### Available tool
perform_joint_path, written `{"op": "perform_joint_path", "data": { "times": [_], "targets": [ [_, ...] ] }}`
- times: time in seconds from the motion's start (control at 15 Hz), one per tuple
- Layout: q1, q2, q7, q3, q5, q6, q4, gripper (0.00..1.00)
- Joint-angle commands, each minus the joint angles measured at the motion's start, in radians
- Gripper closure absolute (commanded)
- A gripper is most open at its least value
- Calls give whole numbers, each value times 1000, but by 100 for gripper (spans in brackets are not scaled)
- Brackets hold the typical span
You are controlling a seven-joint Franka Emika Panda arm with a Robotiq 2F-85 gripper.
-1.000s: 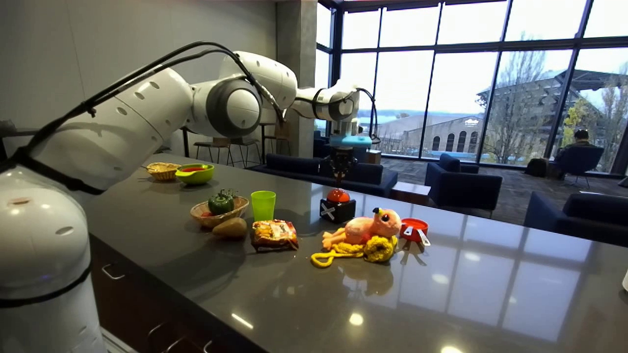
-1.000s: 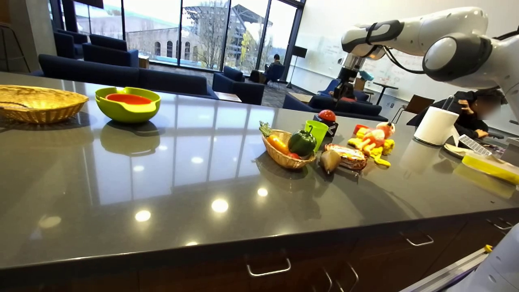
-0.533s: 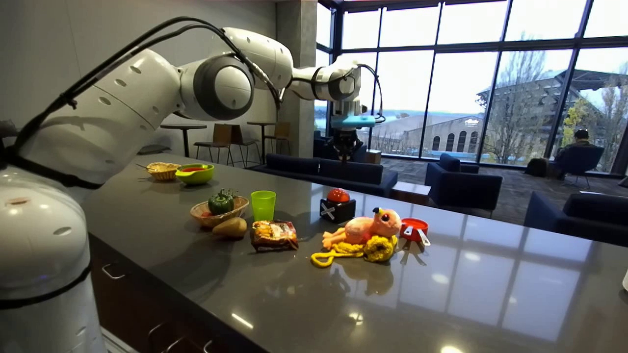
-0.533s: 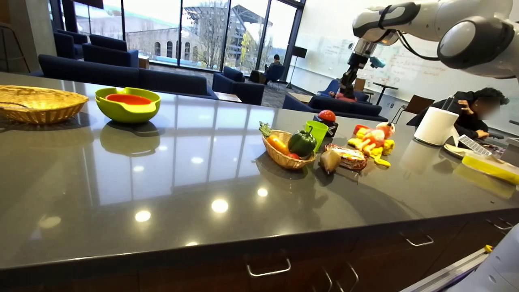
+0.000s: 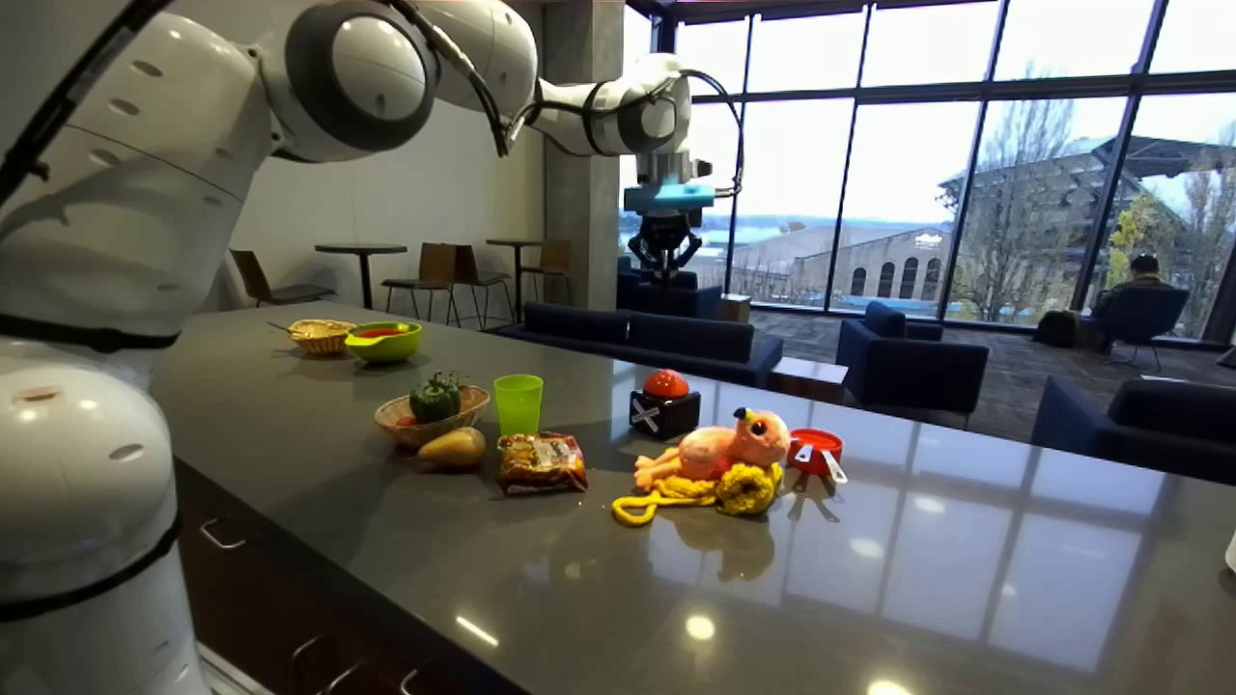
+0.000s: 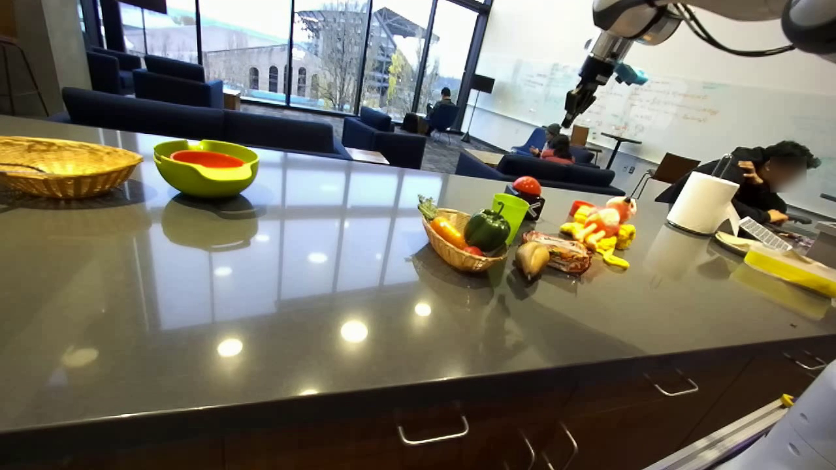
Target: Press the big orange button on the blue box
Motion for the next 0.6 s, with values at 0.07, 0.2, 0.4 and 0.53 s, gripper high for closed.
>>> {"op": "perform_joint_path", "data": {
  "times": [0.07,0.2,0.4,0.53],
  "targets": [
    [30,-241,65,-6,-30,69,-289,100],
    [36,-323,78,-1,-35,82,-384,100],
    [62,-450,95,-11,-38,99,-528,100],
    [78,-533,105,-14,-37,114,-629,100]
  ]
}}
